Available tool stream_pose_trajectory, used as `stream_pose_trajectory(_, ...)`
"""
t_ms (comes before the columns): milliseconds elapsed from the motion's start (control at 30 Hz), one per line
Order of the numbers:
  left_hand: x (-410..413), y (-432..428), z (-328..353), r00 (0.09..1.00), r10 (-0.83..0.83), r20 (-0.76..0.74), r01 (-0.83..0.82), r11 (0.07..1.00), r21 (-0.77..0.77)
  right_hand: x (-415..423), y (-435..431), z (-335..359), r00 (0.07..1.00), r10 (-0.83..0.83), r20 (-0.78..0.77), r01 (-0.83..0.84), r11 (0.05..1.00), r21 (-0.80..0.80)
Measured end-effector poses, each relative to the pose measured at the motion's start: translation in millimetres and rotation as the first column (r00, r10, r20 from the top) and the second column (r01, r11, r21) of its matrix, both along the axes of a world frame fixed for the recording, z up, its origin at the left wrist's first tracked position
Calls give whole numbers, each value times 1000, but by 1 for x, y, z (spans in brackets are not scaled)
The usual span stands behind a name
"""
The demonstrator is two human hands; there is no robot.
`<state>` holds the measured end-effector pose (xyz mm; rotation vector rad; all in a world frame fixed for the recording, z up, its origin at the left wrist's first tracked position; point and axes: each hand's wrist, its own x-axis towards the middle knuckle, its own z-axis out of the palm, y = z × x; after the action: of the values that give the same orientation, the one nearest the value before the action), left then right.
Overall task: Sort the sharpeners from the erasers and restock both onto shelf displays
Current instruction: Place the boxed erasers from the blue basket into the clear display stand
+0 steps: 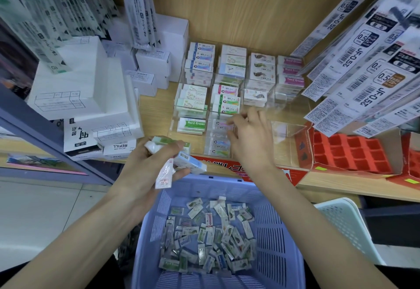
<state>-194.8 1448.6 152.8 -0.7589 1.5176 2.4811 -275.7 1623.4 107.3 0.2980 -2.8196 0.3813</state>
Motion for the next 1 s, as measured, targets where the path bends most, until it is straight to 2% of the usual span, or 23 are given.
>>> stream_pose_trajectory(233, 0, -3, 0, 1000, 4, 6, -4, 1000, 11, 8, -4, -5, 995, 87, -42, -88, 996, 1)
stream_pose_trajectory(467, 0, -3, 0, 1000, 11, 11, -11, 1000, 19, 10, -8, -4, 981, 90, 174, -122, 975, 187)
stream_pose_trajectory(700, 0, -1, 3, 1000, -8, -6, 8, 1000, 16, 3, -10, -1, 967, 120, 225, -175, 954, 243)
stream_pose_trajectory(767, 1, -2, 4, 1000, -17, -10, 18, 1000, 15, 4, -5, 0, 960, 168, 224, -205, 966, 155)
stream_pose_trajectory(833, 1, -2, 4, 1000, -19, -11, 19, 1000, 10, 4, 1, 4, 959, 192, 208, -190, 981, -29)
stream_pose_trajectory(933, 1, -2, 3, 1000, -7, -5, 7, 1000, 8, 4, 12, 14, 973, 148, 180, -88, 947, -308)
stream_pose_trajectory(1000, 1, -2, 3, 1000, 3, 0, -3, 1000, 16, 1, 19, 20, 971, 119, 208, -26, 915, -404)
